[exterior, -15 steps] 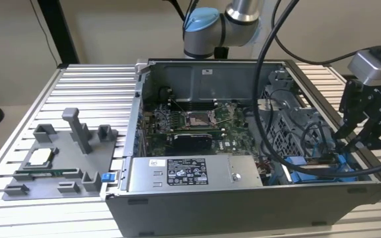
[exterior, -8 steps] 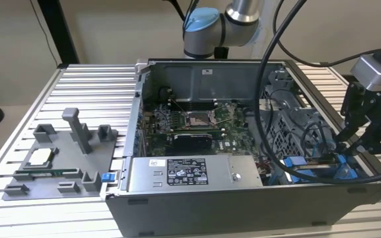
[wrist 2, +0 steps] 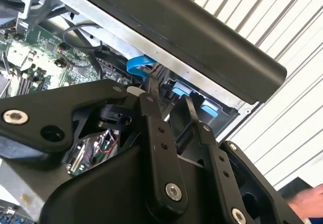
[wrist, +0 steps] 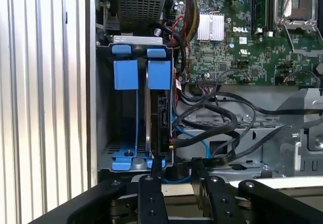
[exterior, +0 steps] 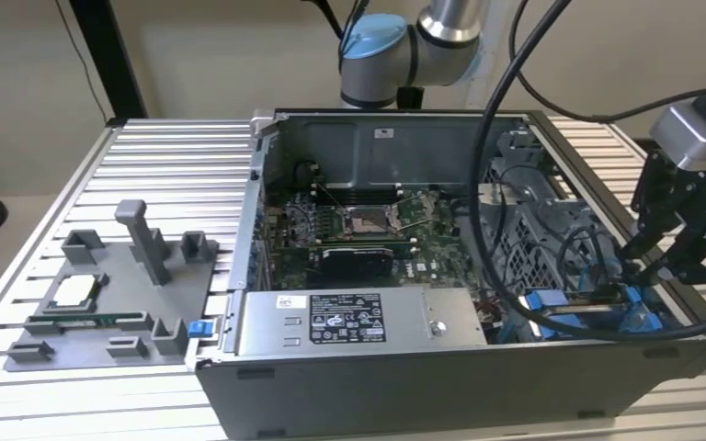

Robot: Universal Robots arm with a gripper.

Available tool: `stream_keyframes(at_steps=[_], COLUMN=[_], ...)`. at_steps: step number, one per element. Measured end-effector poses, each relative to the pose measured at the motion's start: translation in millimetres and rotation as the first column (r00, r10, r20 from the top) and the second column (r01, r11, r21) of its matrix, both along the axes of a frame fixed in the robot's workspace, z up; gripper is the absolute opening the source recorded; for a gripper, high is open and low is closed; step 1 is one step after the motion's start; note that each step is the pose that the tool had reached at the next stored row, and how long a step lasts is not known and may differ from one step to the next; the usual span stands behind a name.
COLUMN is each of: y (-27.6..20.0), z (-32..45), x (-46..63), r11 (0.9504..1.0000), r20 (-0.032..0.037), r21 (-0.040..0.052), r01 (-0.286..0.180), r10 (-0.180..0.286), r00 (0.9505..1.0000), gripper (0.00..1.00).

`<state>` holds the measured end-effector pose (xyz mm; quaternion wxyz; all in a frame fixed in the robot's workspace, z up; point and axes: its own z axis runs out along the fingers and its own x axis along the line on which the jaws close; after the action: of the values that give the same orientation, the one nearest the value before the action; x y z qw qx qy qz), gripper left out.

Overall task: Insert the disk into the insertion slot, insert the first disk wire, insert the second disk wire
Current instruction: 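Insert the second disk wire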

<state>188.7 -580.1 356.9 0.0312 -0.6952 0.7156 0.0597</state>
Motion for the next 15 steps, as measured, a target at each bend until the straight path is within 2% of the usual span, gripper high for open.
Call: stream_keyframes(at_steps=[3,10,13,15], y=[-0.9,-1.9,-1.9,-1.9], z=[-0.2,-0.8,-1.3,-1.3], x=[0.0,0.0,-0.1,-0.1], r11=[1.0000,0.9998,0.9995,0.9990], r20=[0.0000,0.0000,-0.0003,-0.0006], r21=[0.0063,0.0117,0.0219,0.0337], r01=[0.006,0.017,0.024,0.030], r10=[-0.006,-0.017,-0.024,-0.030], r00=[1.0000,0.9998,0.9997,0.9995], gripper=[1.00,1.00,1.00,1.00])
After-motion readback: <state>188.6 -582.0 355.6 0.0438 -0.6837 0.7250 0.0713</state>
